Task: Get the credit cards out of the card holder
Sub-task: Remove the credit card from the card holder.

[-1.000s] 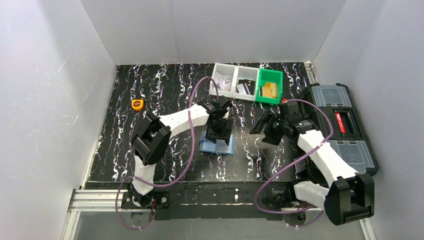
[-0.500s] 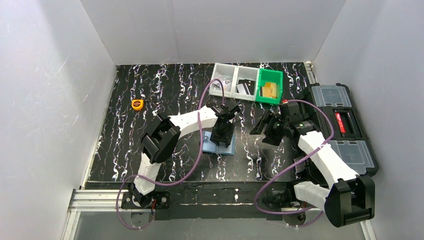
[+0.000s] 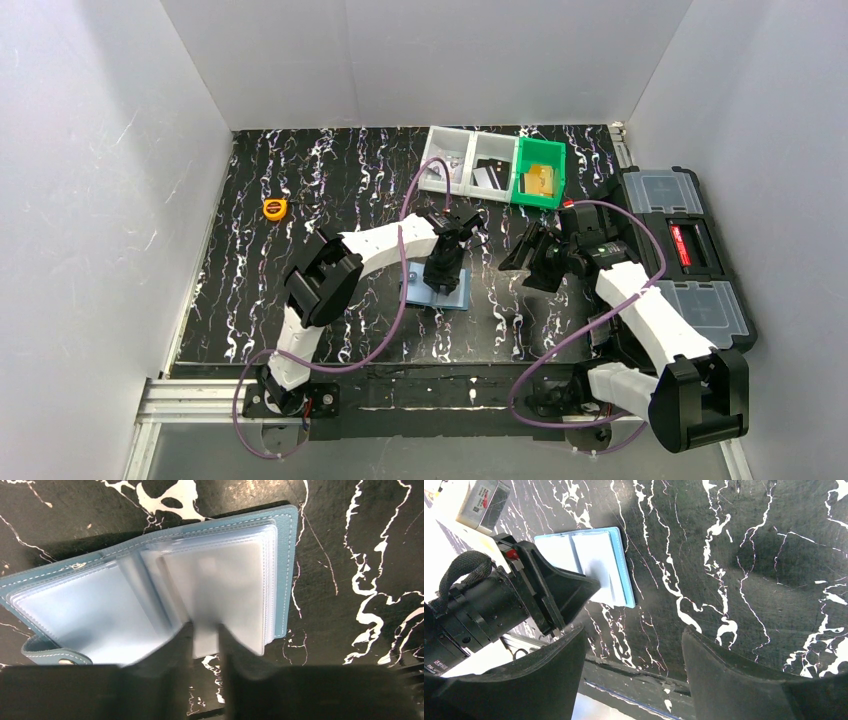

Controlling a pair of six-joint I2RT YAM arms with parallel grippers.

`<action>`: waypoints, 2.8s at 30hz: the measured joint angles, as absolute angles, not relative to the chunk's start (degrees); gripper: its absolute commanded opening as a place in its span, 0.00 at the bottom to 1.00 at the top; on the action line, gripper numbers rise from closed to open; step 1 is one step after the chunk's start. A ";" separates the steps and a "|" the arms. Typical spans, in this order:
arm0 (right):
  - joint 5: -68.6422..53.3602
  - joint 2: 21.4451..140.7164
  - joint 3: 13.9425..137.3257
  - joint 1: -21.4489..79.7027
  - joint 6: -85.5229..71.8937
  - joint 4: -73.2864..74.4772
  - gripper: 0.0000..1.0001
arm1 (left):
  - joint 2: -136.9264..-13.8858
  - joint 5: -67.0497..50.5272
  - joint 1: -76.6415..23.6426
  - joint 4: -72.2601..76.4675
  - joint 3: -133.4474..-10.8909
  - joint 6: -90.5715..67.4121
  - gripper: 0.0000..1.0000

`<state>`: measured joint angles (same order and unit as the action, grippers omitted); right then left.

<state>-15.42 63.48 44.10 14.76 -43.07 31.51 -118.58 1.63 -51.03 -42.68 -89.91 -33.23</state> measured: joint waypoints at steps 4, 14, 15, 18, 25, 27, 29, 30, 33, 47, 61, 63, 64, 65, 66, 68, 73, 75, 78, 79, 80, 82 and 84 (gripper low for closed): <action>-16.10 63.72 43.79 14.74 -43.05 31.18 0.75 | -118.43 1.98 -51.07 -42.65 -89.52 -33.54 0.02; -19.27 66.87 43.22 16.01 -43.27 28.49 0.61 | -114.65 -2.26 -49.36 -37.26 -83.74 -36.10 0.00; -19.57 67.51 43.22 16.88 -43.38 28.03 0.60 | -113.99 -3.33 -48.82 -36.07 -82.54 -36.64 0.00; -20.58 68.99 43.22 19.22 -43.83 26.74 0.58 | -111.24 -8.19 -46.74 -32.36 -77.65 -38.89 0.00; -21.89 71.88 43.22 23.46 -45.45 23.57 0.56 | -106.17 -17.80 -43.81 -26.33 -68.07 -44.03 0.00; -22.06 72.62 43.22 24.88 -46.26 22.57 0.54 | -104.55 -20.01 -42.89 -24.03 -65.25 -45.50 0.00; -22.20 73.49 43.22 26.61 -46.87 21.58 0.53 | -103.22 -21.93 -42.11 -22.11 -62.89 -46.63 0.00; -22.26 74.00 43.22 27.44 -47.24 21.06 0.52 | -102.67 -22.79 -41.69 -21.06 -61.84 -47.27 0.00; -22.68 75.96 43.22 29.71 -48.36 19.18 0.48 | -101.71 -25.12 -40.62 -17.91 -59.33 -48.75 0.00; -23.38 86.32 43.92 33.95 -50.70 13.65 0.36 | -101.23 -30.52 -38.68 -10.85 -55.68 -51.66 0.00; -23.29 90.50 46.39 34.63 -50.89 11.86 0.01 | -101.23 -31.07 -38.35 -11.27 -55.72 -50.72 0.28; -23.14 90.50 46.41 34.68 -50.83 11.86 0.01 | -101.10 -30.81 -38.35 -12.34 -55.90 -49.80 0.45; -22.94 90.50 46.41 34.70 -50.76 11.92 0.01 | -100.82 -30.52 -38.35 -12.95 -55.92 -49.54 0.48; -22.79 90.48 46.41 34.70 -50.63 11.99 0.01 | -100.36 -30.26 -38.35 -13.89 -55.99 -49.12 0.50; -22.68 90.48 46.41 34.70 -50.54 12.03 0.01 | -99.70 -29.89 -38.35 -14.68 -56.01 -48.66 0.51; -22.46 90.37 46.41 34.70 -50.09 12.29 0.01 | -98.08 -29.02 -38.35 -16.43 -56.23 -48.01 0.51; -21.80 88.07 46.44 34.70 -48.34 14.39 0.01 | -93.32 -25.63 -38.33 -21.67 -58.52 -45.36 0.50; -21.43 86.87 46.74 34.70 -47.53 15.77 0.01 | -92.16 -23.94 -38.22 -23.75 -59.77 -44.14 0.49; -20.93 85.25 47.88 34.70 -46.11 18.13 0.01 | -91.70 -21.76 -38.02 -26.13 -60.93 -42.54 0.48; -20.86 84.86 48.38 34.70 -45.67 18.87 0.01 | -91.70 -21.08 -37.98 -26.81 -61.04 -42.09 0.48; -20.73 84.64 49.04 34.70 -45.10 19.68 0.01 | -91.70 -20.47 -37.95 -27.53 -61.06 -41.74 0.47; -20.60 84.55 50.09 34.70 -44.36 20.75 0.01 | -91.70 -19.42 -37.82 -28.93 -61.06 -41.06 0.47; -20.49 84.58 50.89 34.70 -43.79 21.54 0.01 | -91.70 -18.61 -37.76 -29.93 -61.06 -40.45 0.46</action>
